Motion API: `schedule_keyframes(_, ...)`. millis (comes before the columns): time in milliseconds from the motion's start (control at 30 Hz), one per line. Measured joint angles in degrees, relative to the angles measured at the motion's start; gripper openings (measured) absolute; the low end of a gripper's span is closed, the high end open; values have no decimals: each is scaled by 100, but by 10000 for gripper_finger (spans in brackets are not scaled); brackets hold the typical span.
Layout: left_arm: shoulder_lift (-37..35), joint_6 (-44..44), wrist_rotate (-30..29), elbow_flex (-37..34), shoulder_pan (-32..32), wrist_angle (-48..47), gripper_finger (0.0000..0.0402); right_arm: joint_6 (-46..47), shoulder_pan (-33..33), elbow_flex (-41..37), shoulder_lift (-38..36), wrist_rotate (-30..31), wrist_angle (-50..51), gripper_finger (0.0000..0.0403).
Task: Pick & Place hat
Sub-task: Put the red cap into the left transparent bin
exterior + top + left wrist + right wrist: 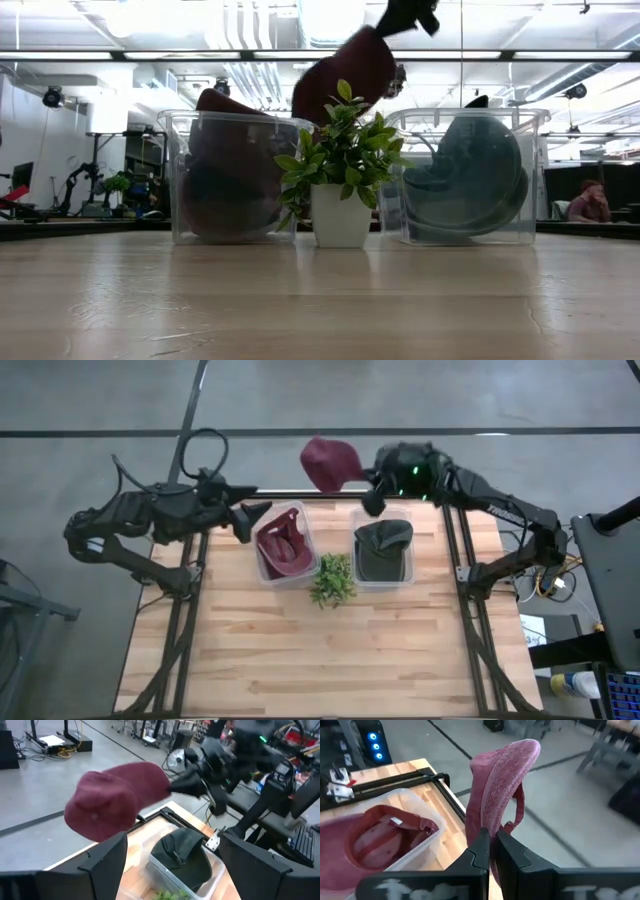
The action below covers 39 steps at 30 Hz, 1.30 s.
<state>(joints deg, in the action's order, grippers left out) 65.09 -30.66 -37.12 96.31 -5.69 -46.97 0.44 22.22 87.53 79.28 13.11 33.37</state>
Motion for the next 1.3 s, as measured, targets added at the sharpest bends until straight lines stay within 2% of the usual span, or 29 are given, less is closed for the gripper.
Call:
schedule_keyframes(167,-283,-91,-42,0,0,-1,310,-732,-1095,-1,198,1129,-494,8)
schedule_keyframes(400,-631,-70,-51,0,0,-8,310,-2780,-2328,0,903,2378,-1364,8)
schedule_keyframes(500,-769,-52,-51,0,0,-12,310,-2989,-2666,0,1333,2819,-1395,8)
schedule_keyframes(667,-928,81,-49,0,0,-18,310,-3538,-3010,0,2141,2974,-1517,8)
schedule_keyframes(733,-961,79,-43,0,0,-24,310,-3738,-3108,0,2492,3209,-1583,8)
schedule_keyframes(867,-1007,110,-29,0,0,-25,310,-4640,-3284,0,3151,3751,-1944,8)
schedule_keyframes(933,-1024,110,-29,0,0,-27,310,-4965,-3349,5,3401,3793,-2165,8)
schedule_keyframes(1133,-1048,129,14,0,0,-165,310,-4552,-3493,462,3862,3398,-2022,9)
schedule_keyframes(1200,-1051,130,15,0,-2,-239,310,-4272,-3527,636,3952,3621,-2029,13)
schedule_keyframes(1300,-1051,131,17,0,-2,-266,310,-3879,-3549,939,4083,4261,-2017,30)
